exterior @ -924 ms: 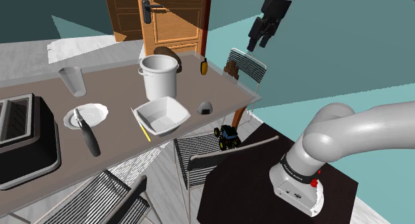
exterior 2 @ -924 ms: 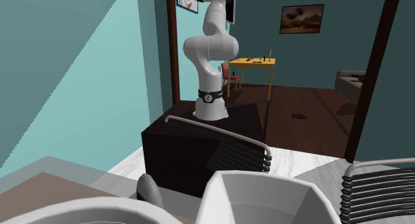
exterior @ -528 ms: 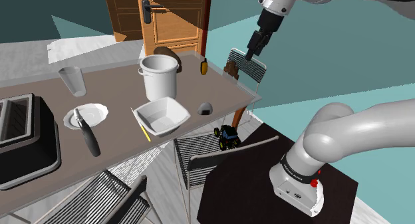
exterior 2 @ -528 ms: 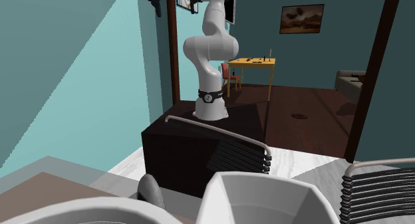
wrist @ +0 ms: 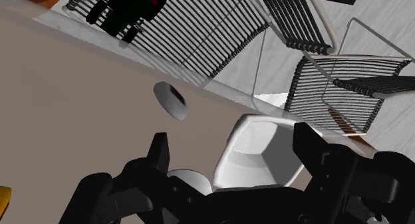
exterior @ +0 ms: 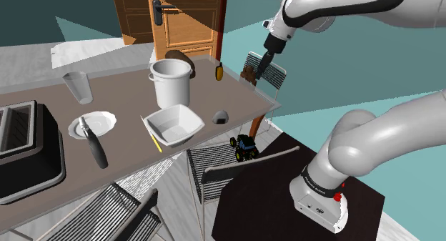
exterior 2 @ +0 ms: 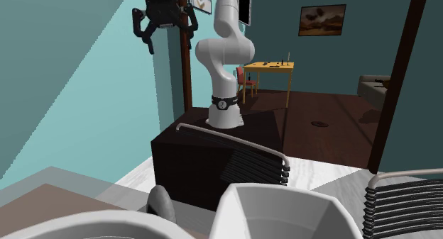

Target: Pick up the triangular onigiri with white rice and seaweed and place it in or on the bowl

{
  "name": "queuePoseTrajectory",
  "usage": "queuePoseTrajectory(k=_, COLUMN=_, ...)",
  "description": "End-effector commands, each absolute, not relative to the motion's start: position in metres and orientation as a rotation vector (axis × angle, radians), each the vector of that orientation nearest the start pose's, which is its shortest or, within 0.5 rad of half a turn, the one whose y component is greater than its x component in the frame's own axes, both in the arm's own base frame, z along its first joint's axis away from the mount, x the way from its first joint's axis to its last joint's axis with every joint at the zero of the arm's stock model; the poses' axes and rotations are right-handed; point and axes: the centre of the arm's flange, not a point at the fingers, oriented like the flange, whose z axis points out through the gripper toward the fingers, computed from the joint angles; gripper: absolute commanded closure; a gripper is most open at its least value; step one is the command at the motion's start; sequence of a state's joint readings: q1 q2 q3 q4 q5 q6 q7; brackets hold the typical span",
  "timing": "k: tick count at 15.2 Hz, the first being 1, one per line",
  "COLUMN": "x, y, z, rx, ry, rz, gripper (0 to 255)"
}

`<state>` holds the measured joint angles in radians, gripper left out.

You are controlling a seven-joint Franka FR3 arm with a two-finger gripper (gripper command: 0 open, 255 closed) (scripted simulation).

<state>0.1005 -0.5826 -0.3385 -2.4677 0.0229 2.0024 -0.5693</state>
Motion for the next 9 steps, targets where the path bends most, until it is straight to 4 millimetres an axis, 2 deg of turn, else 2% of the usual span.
queuePoseTrajectory(k=1, x=0.389, y=-0.11, z=0.47, rx=-2.892, ry=-0.628, rz=-0.247, gripper=0)
queuePoseTrajectory(k=9, x=0.449, y=-0.136, z=0.379, rx=-2.742, ry=-0.929, rz=-0.27, gripper=0)
